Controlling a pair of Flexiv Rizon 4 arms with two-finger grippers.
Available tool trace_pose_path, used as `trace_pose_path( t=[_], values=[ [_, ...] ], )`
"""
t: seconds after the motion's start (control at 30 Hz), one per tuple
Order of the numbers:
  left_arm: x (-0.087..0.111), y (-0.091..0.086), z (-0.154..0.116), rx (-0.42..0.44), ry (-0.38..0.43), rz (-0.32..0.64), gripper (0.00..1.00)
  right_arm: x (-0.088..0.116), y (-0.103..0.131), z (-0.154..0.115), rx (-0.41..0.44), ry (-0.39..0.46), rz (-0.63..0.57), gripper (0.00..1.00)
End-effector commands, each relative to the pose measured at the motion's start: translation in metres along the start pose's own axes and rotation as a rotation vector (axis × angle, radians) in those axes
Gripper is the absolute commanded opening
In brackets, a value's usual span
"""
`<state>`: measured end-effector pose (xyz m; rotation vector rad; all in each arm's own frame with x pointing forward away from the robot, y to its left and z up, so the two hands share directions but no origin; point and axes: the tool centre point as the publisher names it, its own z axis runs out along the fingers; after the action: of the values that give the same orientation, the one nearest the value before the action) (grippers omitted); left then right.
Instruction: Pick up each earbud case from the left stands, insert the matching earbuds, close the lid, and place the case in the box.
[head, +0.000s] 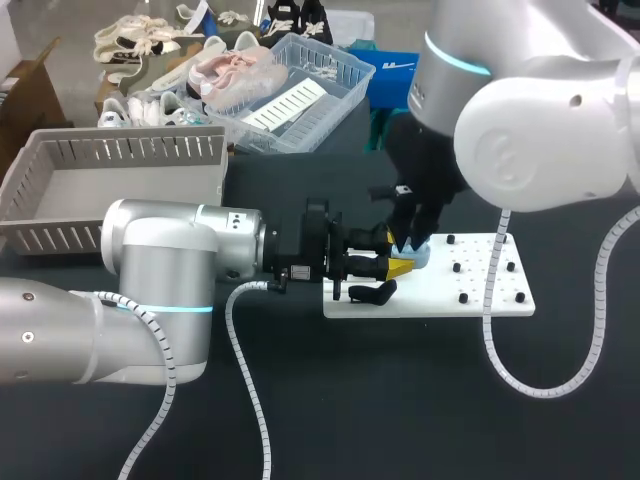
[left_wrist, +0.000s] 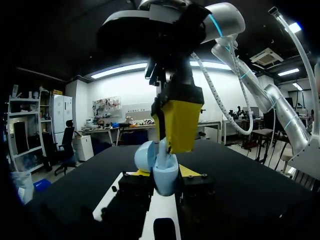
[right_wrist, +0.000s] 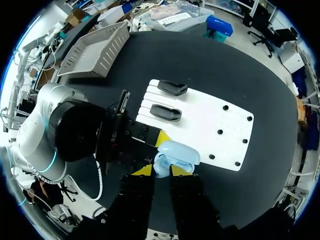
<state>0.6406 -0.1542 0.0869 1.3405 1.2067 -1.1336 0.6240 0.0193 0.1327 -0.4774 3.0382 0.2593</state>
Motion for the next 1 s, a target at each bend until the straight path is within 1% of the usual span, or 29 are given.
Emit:
trace_pose_path(
  t=[0.03,0.23,0.27,0.3,0.33,0.37,0.4,0.53,0.6,0.67,0.73,0.8,0.87,0.93,1.0],
  values=[
    [0.001,0.0,0.0,-0.001,-0.003,0.001,0.0,0.0,0.001,0.003,0.009,0.002,0.001,0.0],
    [0.001,0.0,0.0,-0.001,-0.003,0.001,0.0,0.0,0.001,0.004,0.014,0.003,0.004,0.0],
    [0.001,0.0,0.0,-0.001,-0.003,0.001,0.0,0.0,0.001,0.004,0.017,0.004,0.006,0.1],
    [0.001,0.0,0.0,-0.001,-0.003,0.001,0.0,0.0,0.001,0.005,0.018,0.005,0.007,0.25],
    [0.001,0.0,0.0,-0.001,-0.003,0.001,0.0,0.0,0.001,0.005,0.02,0.006,0.007,0.33],
    [0.001,0.0,0.0,-0.001,-0.003,0.001,0.0,0.0,0.001,0.005,0.021,0.006,0.008,0.38],
    [0.001,0.0,0.0,-0.001,-0.003,0.001,0.0,0.0,0.001,0.004,0.021,0.006,0.008,0.42],
    [0.001,0.0,0.0,-0.001,-0.003,0.001,0.0,0.003,0.004,-0.003,0.02,-0.006,0.008,0.44],
    [0.001,0.0,0.0,-0.001,-0.003,0.001,0.0,0.007,0.006,-0.008,0.017,-0.011,-0.005,0.49],
    [0.001,0.0,0.0,-0.001,-0.003,0.001,0.0,0.011,0.007,-0.015,0.017,-0.019,-0.014,0.5],
    [0.001,0.0,0.0,-0.001,-0.003,0.001,0.0,0.015,0.007,-0.023,0.016,-0.039,-0.018,0.61],
    [0.001,0.0,0.0,-0.001,-0.003,0.001,0.0,0.018,0.005,-0.03,0.002,-0.061,-0.002,0.76],
    [0.001,0.0,0.0,-0.001,-0.003,0.001,0.0,0.018,-0.002,-0.034,0.01,-0.093,0.044,0.84],
    [0.001,0.0,0.0,-0.001,-0.003,0.001,0.0,0.014,-0.012,-0.034,0.042,-0.118,0.121,0.89],
    [0.001,0.0,0.0,-0.001,-0.003,0.001,0.0,0.009,-0.021,-0.032,0.058,-0.127,0.198,1.0]
  ],
)
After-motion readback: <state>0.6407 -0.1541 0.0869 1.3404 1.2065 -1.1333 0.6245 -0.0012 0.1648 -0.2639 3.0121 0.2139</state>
